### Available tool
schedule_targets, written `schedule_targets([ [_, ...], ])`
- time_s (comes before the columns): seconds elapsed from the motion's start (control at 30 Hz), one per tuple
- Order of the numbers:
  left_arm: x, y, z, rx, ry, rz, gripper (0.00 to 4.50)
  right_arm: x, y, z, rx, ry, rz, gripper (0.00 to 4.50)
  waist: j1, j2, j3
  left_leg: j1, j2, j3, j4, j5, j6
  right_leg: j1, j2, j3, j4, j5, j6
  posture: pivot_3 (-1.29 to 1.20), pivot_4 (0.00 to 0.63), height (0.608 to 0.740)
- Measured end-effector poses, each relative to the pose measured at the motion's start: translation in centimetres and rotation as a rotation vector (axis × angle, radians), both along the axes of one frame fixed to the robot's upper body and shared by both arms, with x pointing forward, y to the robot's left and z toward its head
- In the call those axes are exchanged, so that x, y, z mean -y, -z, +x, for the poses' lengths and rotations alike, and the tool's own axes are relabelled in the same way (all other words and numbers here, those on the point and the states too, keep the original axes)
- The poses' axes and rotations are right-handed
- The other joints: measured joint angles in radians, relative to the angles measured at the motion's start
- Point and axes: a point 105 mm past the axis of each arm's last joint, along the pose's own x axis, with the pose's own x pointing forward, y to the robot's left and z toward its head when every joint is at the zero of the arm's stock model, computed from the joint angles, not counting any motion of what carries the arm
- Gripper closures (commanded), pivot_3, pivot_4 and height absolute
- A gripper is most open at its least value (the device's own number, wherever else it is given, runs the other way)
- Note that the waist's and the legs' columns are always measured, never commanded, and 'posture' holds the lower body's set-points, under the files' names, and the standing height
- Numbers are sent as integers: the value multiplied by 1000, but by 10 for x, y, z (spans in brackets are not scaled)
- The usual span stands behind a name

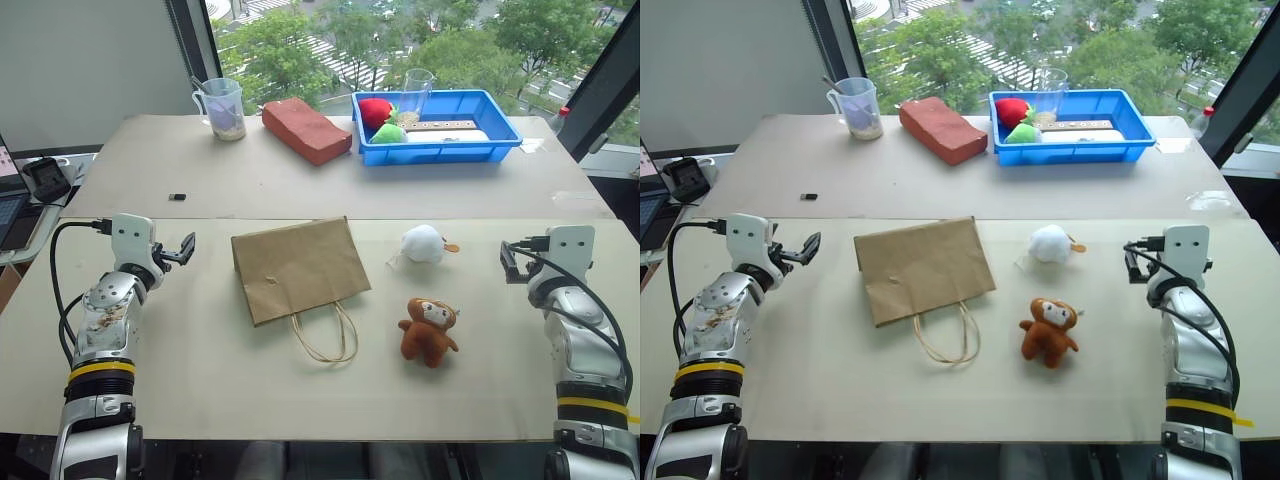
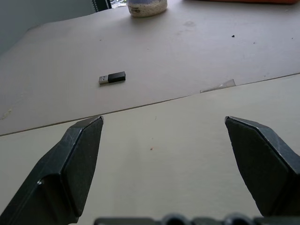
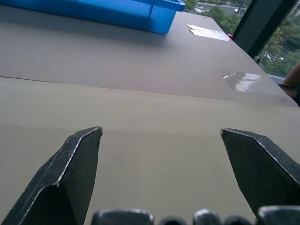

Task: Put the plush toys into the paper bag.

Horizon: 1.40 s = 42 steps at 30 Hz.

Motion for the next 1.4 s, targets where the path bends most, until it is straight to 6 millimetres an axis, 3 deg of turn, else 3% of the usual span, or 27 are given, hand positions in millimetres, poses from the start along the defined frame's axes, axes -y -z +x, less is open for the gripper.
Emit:
schedule_targets([
  [0.23,0,-6,-2,20,18,-4,83,-2,-7,4,15,-11,-2,0,-1,0,0,0,0,0,0,0,0,0,0,0,0,0,0,0,150,740],
  [0.43,10,-54,-12,93,213,30,83,-6,-20,7,19,-84,-41,0,-1,0,0,-1,0,0,0,0,0,-1,0,0,0,0,0,0,150,740],
  [0.53,38,-82,-18,103,419,130,83,-24,-37,9,30,-225,-47,0,0,0,0,-1,0,0,0,0,0,0,0,0,-1,0,0,0,150,740],
  [0.63,94,-96,-31,74,753,310,83,-67,-60,1,27,-511,-36,0,2,0,0,-1,0,0,0,0,0,2,0,0,-1,0,0,0,150,740],
  [0.73,141,-83,-50,16,1046,421,83,-105,-75,-20,-24,-776,-51,0,1,1,0,-1,0,0,0,-1,2,2,0,-1,-2,0,0,0,150,740],
  [0.93,193,-46,-76,-63,1384,536,83,-152,-64,-59,-188,-1074,-11,0,1,0,0,-2,1,0,1,-2,3,2,1,-1,-3,0,0,0,150,740],
  [1.23,214,-10,-101,-126,1607,647,83,-189,-58,-104,-326,-1275,13,0,13,0,0,-2,1,0,1,-2,3,2,1,-1,-3,0,1,0,150,740],
  [1.4,220,4,-101,-135,1640,671,83,-198,-55,-111,-333,-1280,21,0,23,0,1,-1,0,0,2,-2,3,3,1,-1,-3,0,1,0,150,740],
])
